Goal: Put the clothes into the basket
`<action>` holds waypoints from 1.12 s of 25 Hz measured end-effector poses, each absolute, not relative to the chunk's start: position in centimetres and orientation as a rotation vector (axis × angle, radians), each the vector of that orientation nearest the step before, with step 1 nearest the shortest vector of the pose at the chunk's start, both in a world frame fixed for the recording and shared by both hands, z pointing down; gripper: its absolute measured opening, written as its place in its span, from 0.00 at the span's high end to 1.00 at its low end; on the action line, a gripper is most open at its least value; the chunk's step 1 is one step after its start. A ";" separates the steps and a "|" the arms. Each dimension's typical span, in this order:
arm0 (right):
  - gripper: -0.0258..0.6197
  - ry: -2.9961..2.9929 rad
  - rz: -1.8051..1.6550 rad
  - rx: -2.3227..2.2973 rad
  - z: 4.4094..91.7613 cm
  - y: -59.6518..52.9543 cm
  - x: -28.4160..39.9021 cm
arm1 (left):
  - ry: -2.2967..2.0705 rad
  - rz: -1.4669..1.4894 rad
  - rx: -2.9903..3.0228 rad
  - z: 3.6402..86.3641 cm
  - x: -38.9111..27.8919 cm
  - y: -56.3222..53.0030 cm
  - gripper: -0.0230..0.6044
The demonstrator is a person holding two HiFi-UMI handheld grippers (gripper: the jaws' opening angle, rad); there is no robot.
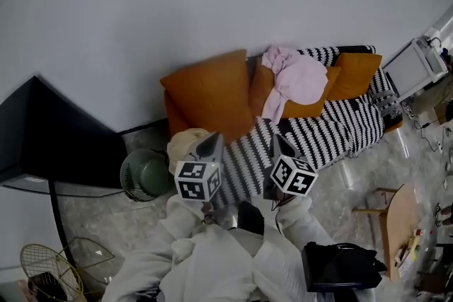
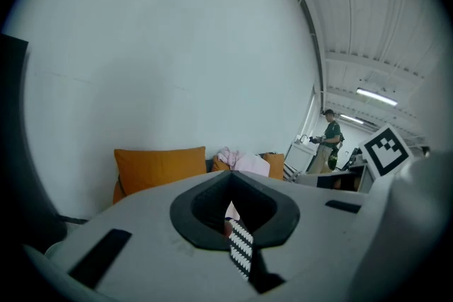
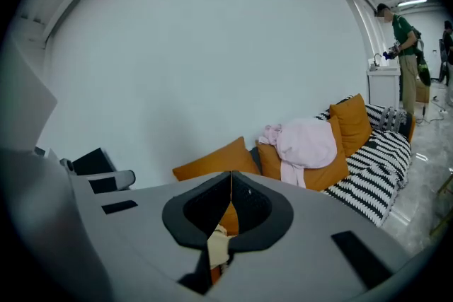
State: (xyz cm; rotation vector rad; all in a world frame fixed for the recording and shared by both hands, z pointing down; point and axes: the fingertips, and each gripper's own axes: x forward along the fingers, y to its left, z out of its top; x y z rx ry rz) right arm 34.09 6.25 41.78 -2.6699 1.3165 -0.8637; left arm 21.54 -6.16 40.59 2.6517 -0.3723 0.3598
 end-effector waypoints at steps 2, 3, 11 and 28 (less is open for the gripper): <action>0.92 1.348 -0.865 -2.659 41.2 5.8 36.1 | -0.400 0.350 2.653 39.9 23.3 -6.8 0.96; 0.92 1.360 -0.862 -2.660 40.9 5.5 37.1 | -0.404 0.351 2.658 39.6 24.4 -7.1 0.96; 0.92 1.279 -0.928 -2.632 43.0 5.5 42.1 | -0.393 0.422 2.677 40.6 29.5 -7.7 0.96; 0.92 1.182 -0.986 -2.525 49.7 3.7 57.3 | -0.269 0.581 2.726 47.2 46.3 -7.9 0.96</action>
